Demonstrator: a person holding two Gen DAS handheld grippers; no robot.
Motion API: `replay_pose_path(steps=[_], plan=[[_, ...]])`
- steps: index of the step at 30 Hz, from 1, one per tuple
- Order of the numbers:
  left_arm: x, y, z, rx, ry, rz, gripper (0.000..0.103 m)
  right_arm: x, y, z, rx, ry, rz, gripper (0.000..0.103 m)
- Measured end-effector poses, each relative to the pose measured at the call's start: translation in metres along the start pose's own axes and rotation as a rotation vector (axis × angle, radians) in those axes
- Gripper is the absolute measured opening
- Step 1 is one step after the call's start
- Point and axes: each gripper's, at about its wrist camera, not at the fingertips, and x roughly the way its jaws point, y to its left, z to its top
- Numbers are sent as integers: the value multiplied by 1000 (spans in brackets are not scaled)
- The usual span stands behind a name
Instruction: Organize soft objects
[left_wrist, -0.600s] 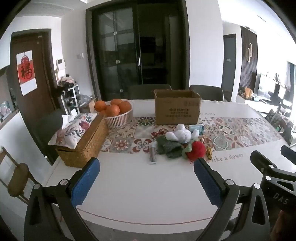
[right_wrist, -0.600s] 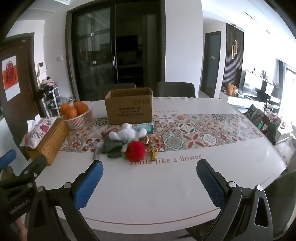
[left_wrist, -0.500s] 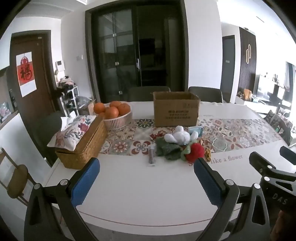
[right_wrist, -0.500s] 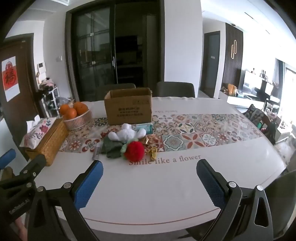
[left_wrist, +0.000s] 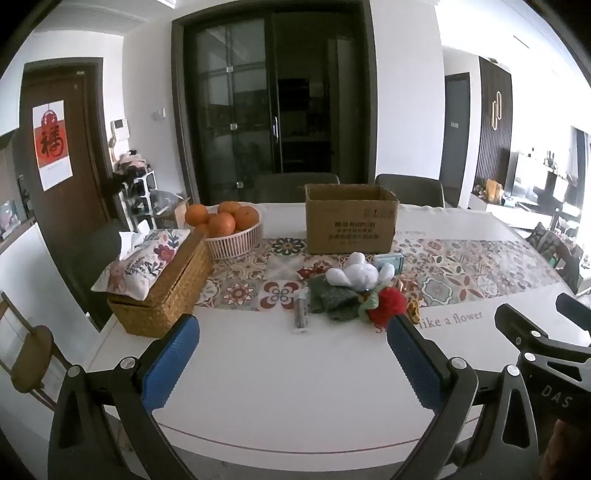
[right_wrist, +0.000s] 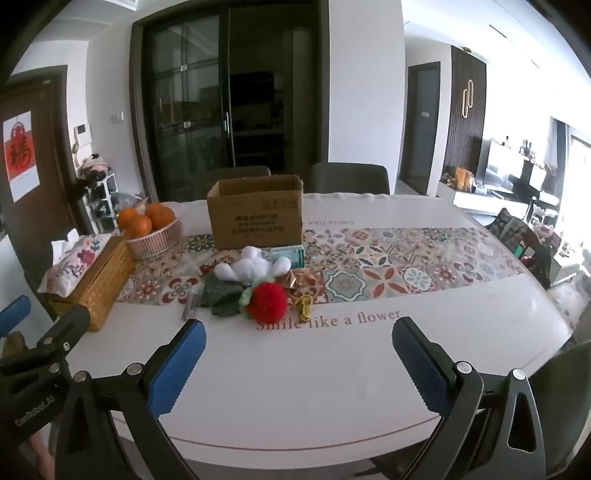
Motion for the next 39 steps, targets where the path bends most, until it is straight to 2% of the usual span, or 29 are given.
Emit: replay_pose_path(steps=[39], plan=[[8,3,-8,5,-8,-10,103,-1,-8,4,-2,-18,-16,102]])
